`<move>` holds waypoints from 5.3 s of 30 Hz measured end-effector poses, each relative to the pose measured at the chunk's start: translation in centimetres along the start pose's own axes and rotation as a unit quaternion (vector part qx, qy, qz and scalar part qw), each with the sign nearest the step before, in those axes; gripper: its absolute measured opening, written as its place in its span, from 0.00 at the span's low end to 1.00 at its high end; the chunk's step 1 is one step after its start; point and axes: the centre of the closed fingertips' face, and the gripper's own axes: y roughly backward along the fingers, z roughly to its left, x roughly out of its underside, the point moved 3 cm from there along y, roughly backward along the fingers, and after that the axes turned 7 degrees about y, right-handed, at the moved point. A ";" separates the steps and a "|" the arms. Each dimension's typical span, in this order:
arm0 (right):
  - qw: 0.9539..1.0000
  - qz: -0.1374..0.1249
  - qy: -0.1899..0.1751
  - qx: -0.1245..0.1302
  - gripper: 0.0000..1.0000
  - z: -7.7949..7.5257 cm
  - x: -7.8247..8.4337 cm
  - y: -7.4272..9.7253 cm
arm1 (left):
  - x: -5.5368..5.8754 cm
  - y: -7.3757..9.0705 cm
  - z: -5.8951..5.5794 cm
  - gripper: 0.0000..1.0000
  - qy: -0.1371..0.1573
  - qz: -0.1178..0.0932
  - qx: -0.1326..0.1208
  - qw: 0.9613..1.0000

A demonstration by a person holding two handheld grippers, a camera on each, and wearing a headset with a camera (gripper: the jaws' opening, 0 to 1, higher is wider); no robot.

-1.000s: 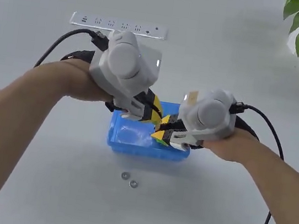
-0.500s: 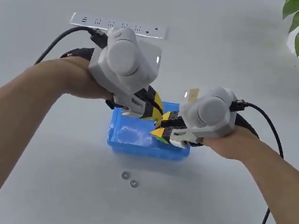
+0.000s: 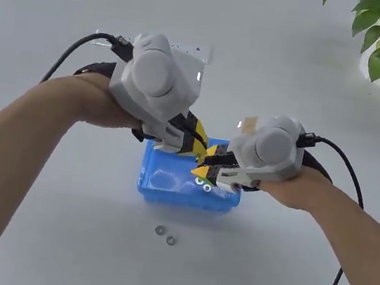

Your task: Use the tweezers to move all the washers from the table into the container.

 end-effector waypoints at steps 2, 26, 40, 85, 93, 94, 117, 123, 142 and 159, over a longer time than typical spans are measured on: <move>1.000 -0.002 0.001 0.001 0.13 0.1 -0.3 0.3 | -0.2 0.3 -0.2 0.06 -0.002 0.000 -0.001 1.000; 1.000 -0.012 0.016 0.001 0.12 3.5 -2.7 1.8 | -0.7 2.8 -3.8 0.06 -0.003 0.002 -0.001 1.000; 1.000 -0.019 0.014 -0.019 0.12 6.2 -2.8 1.3 | 0.3 2.8 -6.2 0.06 0.003 0.010 0.005 1.000; 0.998 -0.008 0.002 -0.064 0.13 12.1 -0.2 -2.1 | 5.1 0.1 -10.9 0.06 0.042 0.013 0.033 0.998; 0.998 -0.010 -0.002 -0.064 0.13 12.0 0.0 -2.3 | 5.2 0.0 -10.8 0.06 0.041 0.016 0.035 0.998; 0.998 -0.010 -0.002 -0.064 0.13 11.9 0.0 -2.3 | 5.2 0.0 -10.8 0.06 0.040 0.016 0.034 0.998; 0.998 -0.006 -0.014 -0.062 0.12 11.6 0.4 -2.6 | 4.9 -0.5 -10.0 0.06 0.044 0.011 0.033 0.998; 0.998 -0.007 -0.028 -0.063 0.11 11.5 0.5 -2.6 | 4.9 -0.6 -9.8 0.06 0.051 0.006 0.035 0.998; 0.998 -0.010 -0.022 -0.064 0.10 11.9 0.3 -2.4 | 4.8 -0.6 -10.1 0.06 0.053 0.010 0.041 0.998; 0.998 -0.016 -0.013 -0.059 0.10 11.8 -1.1 -0.9 | 3.3 1.0 -10.4 0.06 0.050 0.005 0.040 0.998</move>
